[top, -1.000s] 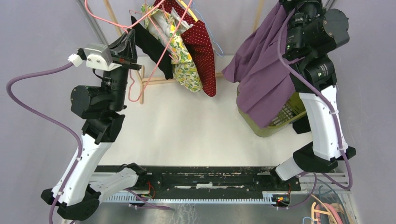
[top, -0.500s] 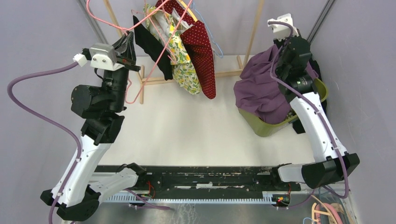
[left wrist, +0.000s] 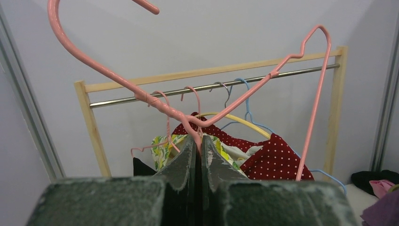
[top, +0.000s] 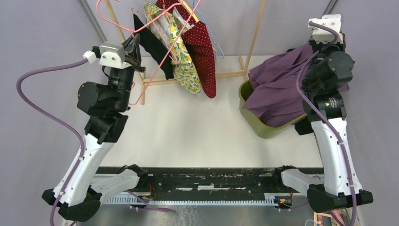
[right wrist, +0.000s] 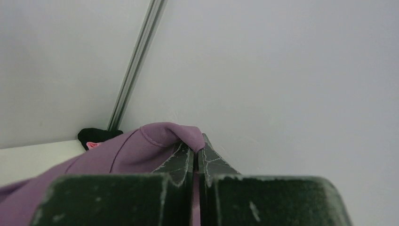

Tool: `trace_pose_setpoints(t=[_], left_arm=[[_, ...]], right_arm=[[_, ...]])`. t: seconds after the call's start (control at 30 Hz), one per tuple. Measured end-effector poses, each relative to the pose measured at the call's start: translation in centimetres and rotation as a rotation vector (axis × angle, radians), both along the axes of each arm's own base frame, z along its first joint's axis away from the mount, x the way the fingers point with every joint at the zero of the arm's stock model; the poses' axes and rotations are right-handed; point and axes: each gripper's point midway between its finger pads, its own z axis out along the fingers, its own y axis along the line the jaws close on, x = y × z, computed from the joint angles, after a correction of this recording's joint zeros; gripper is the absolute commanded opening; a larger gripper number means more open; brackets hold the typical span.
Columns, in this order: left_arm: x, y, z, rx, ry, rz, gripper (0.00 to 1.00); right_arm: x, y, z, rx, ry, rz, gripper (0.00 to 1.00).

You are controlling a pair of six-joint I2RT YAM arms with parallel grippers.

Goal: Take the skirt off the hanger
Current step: Place the skirt in the bin.

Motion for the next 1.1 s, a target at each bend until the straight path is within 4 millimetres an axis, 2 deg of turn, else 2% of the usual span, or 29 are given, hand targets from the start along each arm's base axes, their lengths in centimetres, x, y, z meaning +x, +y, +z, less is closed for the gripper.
trace_pose_setpoints(t=[0.07, 0.17, 0.27, 0.43, 0.6, 0.73, 0.8, 0.9, 0.97, 1.03, 1.07, 1.1], left_arm=[[0.0, 0.0, -0.3, 0.002, 0.003, 0.000, 0.03], [0.1, -0.1, -0.5, 0.005, 0.008, 0.000, 0.03], [0.2, -0.1, -0.8, 0.009, 0.014, 0.000, 0.03], [0.3, -0.2, -1.0, 0.012, 0.019, 0.000, 0.03], [0.3, -0.1, -1.2, 0.013, 0.028, 0.006, 0.03], [0.2, 0.5, -1.3, 0.005, 0.038, 0.027, 0.03], [0.0, 0.9, -1.3, 0.000, 0.043, 0.040, 0.03], [-0.4, 1.6, -1.3, 0.003, 0.044, 0.064, 0.03], [-0.6, 2.1, -1.4, 0.008, 0.049, 0.084, 0.03], [-0.7, 2.4, -1.4, 0.009, 0.052, 0.101, 0.03], [-0.7, 2.5, -1.5, 0.009, 0.055, 0.107, 0.03], [-0.6, 2.6, -1.5, 0.009, 0.058, 0.110, 0.03]], right_arm=[[-0.7, -0.1, 0.6, 0.005, -0.021, -0.001, 0.01], [-1.0, -0.1, 0.3, 0.020, -0.023, 0.005, 0.01], [-0.9, 0.1, -1.8, 0.050, 0.005, 0.025, 0.01], [0.9, 1.3, -8.0, 0.119, 0.129, 0.082, 0.01], [5.0, 3.8, -14.8, 0.208, 0.293, 0.185, 0.01], [7.7, 6.0, -18.3, 0.300, 0.359, 0.272, 0.01], [8.3, 6.8, -19.6, 0.353, 0.366, 0.299, 0.01], [8.4, 7.9, -22.8, 0.452, 0.385, 0.327, 0.01], [8.0, 8.5, -26.0, 0.527, 0.421, 0.329, 0.01], [7.0, 9.2, -30.1, 0.616, 0.477, 0.321, 0.01], [6.3, 9.5, -31.9, 0.653, 0.503, 0.314, 0.07], [5.6, 9.7, -33.7, 0.691, 0.532, 0.301, 0.18]])
